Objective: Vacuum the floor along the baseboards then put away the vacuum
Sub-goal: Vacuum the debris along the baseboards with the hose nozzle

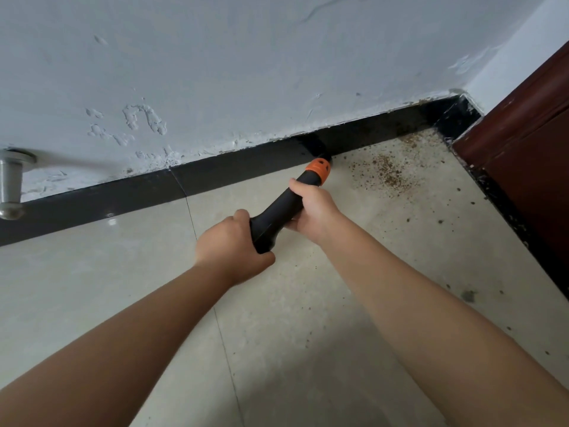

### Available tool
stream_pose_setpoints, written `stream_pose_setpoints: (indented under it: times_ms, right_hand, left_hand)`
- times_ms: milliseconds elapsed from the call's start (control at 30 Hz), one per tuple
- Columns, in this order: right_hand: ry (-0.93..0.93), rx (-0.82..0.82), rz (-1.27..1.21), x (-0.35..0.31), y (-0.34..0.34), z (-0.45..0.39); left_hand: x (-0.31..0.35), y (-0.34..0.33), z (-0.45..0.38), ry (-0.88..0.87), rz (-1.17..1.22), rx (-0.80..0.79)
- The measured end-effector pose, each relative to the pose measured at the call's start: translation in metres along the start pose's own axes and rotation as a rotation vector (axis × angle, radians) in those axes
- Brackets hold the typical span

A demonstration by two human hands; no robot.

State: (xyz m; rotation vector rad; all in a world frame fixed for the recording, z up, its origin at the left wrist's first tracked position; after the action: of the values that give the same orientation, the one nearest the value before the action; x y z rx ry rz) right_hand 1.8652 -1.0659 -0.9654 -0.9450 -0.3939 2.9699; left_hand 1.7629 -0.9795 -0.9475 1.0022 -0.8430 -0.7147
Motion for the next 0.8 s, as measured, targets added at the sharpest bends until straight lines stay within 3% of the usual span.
stream_pose_setpoints:
  times_ms: [267, 433, 800]
  right_hand:
    - [0.059, 0.07, -0.057, -0.022, 0.028, -0.004]
    - [0.073, 0.023, 0.01, -0.006, 0.001, 0.008]
    - [-0.086, -0.113, 0.089, 0.064, -0.075, 0.024]
  left_hand:
    - [0.034, -0.011, -0.01, -0.033, 0.105, -0.002]
    - [-0.004, 0.003, 0.004, -0.042, 0.125, 0.029]
    - [-0.097, 0.027, 0.048, 0.09, 0.093, 0.061]
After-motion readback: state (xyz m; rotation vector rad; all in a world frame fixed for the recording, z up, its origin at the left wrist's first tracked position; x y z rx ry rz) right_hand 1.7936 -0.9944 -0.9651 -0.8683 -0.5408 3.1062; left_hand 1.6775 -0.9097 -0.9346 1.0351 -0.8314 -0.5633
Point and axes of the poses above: each hand's wrist, its own z-axis away from the middle knuckle, its own y-axis out of the back of the hand, x = y × z, the point moved 3 cm from there along -z, towards the middle knuckle, and after that the axes turned 3 degrees about -z, right-handed, at the moved point
